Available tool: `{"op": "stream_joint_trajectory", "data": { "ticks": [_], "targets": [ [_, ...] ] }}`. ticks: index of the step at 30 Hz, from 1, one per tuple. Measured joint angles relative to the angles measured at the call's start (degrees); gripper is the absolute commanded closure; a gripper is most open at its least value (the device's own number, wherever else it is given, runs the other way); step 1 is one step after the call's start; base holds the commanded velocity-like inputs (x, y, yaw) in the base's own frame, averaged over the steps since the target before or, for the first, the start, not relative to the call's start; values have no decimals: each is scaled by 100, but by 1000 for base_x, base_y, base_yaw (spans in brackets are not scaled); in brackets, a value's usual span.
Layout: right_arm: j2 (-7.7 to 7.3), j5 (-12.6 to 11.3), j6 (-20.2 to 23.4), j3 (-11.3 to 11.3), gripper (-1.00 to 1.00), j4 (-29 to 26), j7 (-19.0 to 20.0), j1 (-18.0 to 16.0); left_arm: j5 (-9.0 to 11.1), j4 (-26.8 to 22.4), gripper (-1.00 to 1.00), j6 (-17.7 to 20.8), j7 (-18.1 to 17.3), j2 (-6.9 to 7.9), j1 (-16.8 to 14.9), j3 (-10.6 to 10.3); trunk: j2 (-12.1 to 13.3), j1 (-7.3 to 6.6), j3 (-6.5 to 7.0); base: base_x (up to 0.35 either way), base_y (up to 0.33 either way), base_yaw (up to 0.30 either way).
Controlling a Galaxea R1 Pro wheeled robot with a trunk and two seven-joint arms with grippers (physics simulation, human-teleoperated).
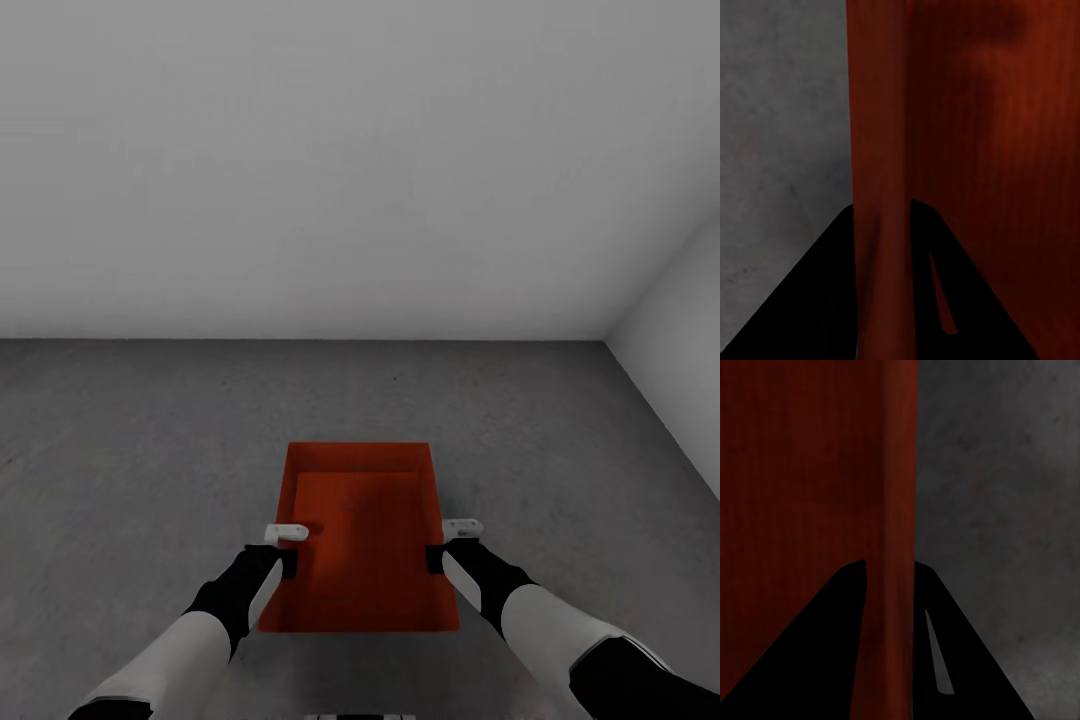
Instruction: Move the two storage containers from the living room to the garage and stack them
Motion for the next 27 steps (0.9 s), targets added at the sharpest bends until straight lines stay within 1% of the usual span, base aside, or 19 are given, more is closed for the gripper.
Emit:
{"op": "stream_joint_trajectory", "data": {
  "ticks": [10,27],
  "targets": [
    [0,-1,0,-2,100,0,3,0,-5,-9,100,10,1,0,0,0,-401,220,-180,0,0,0],
    [0,2,-1,-3,100,0,7,-1,-7,-12,100,12,1,0,0,1,-403,220,-181,0,0,0]
  ]
}}
